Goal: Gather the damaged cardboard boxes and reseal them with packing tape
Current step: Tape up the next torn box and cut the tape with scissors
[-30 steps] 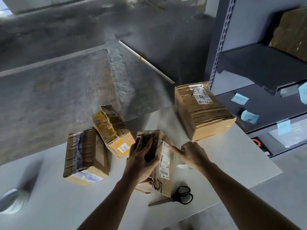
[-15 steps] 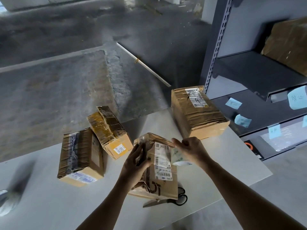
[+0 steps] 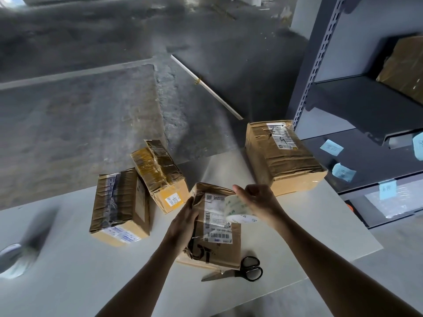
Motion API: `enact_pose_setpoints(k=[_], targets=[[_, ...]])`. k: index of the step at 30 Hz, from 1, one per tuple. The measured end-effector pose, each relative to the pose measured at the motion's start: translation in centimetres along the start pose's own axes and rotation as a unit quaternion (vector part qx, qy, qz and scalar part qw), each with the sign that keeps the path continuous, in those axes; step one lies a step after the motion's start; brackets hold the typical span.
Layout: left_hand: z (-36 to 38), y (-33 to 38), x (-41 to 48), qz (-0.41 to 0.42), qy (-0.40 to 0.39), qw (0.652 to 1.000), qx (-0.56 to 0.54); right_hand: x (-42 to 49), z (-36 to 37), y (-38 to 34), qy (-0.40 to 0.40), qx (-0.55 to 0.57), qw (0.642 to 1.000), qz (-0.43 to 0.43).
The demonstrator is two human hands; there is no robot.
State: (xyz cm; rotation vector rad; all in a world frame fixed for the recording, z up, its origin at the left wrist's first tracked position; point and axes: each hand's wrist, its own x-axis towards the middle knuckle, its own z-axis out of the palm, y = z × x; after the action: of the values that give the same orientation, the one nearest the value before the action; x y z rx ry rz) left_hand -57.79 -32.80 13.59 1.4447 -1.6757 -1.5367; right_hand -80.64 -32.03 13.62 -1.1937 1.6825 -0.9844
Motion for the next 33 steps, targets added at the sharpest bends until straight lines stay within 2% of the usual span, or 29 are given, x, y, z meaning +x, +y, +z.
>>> enact_pose_setpoints(k=[4, 6, 7, 10, 12, 17, 20, 23, 27, 33], targets=[[0.1, 0.1, 0.8, -0.005, 0.036, 0.994, 0.098, 0.0, 0.2, 0.3, 0.006, 0.002, 1.000, -0.004], [-0.2, -0.3, 1.1, 0.041, 0.048, 0.989, 0.131, 0.1, 0.3, 0.3, 0.010, -0.001, 1.000, -0.005], [-0.4, -0.5, 1.0, 0.082, 0.068, 0.978, 0.182, 0.1, 0.4, 0.2, 0.013, -0.002, 1.000, -0.005], [-0.1, -1.0, 0.8, 0.182, 0.112, 0.890, 0.402, 0.3, 0.5, 0.2, 0.023, 0.001, 1.000, -0.003], [0.3, -1.2, 0.6, 0.175, 0.081, 0.870, 0.455, 0.3, 0.4, 0.1, 0.023, -0.001, 1.000, -0.004], [1.3, -1.7, 0.6, 0.073, 0.049, 0.823, 0.562, 0.4, 1.4, -0.9, -0.001, -0.038, 0.999, -0.021], [1.9, -2.1, 0.6, 0.058, 0.079, 0.826, 0.554, 0.6, 2.0, -1.7, -0.002, -0.063, 0.997, -0.039], [1.6, -3.5, 1.0, 0.083, 0.093, 0.834, 0.538, 0.7, 2.4, -2.1, -0.005, -0.048, 0.997, -0.053], [0.6, -5.4, 1.5, 0.089, 0.094, 0.852, 0.507, 1.1, 3.7, -2.3, -0.042, -0.040, 0.997, -0.054], [0.5, -6.0, 1.7, 0.079, 0.093, 0.861, 0.493, 1.2, 5.2, -2.8, -0.061, 0.027, 0.998, 0.014]])
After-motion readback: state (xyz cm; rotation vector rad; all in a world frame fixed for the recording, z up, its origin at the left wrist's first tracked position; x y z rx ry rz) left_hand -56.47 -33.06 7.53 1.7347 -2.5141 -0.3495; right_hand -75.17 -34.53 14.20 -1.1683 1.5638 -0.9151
